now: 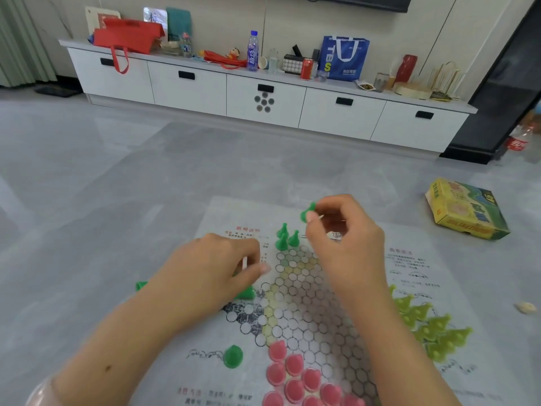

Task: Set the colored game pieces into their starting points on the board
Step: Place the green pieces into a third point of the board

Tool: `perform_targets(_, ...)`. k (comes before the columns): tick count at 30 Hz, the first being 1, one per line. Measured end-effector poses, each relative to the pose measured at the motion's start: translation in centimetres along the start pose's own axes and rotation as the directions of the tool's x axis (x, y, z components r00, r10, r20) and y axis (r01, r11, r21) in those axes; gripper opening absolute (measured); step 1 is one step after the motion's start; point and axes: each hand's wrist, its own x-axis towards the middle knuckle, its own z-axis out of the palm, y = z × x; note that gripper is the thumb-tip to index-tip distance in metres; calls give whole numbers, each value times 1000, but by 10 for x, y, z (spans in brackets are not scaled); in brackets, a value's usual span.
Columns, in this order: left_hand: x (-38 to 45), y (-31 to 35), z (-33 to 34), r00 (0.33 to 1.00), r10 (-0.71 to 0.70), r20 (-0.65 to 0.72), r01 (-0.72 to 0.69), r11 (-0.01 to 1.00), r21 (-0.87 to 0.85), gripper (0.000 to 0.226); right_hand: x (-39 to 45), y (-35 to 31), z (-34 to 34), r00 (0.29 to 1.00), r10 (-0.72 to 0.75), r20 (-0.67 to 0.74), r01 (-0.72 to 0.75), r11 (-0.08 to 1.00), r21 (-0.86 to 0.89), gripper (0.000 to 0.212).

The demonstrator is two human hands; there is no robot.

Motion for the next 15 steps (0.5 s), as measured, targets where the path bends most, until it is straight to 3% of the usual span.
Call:
perform_targets(3,0,-2,2,986,5,165,-24,994,108,25,5,9,-12,984,161,-73,-162,987,-10,14)
perform_targets(6,1,-2,5,966,12,258,-53,987,153,30,5,22,-16,965,263,-7,-259,946,-193,8)
perform_targets(10,3,-3,7,969,20,246,-69,979,190,23,1,34,-10,946,321,50,-292,906,-305,5)
perform_targets(15,1,-5,10,992,55,117,-72,987,141,16,-1,35,-3,965,249,82,-210,921,-329,7)
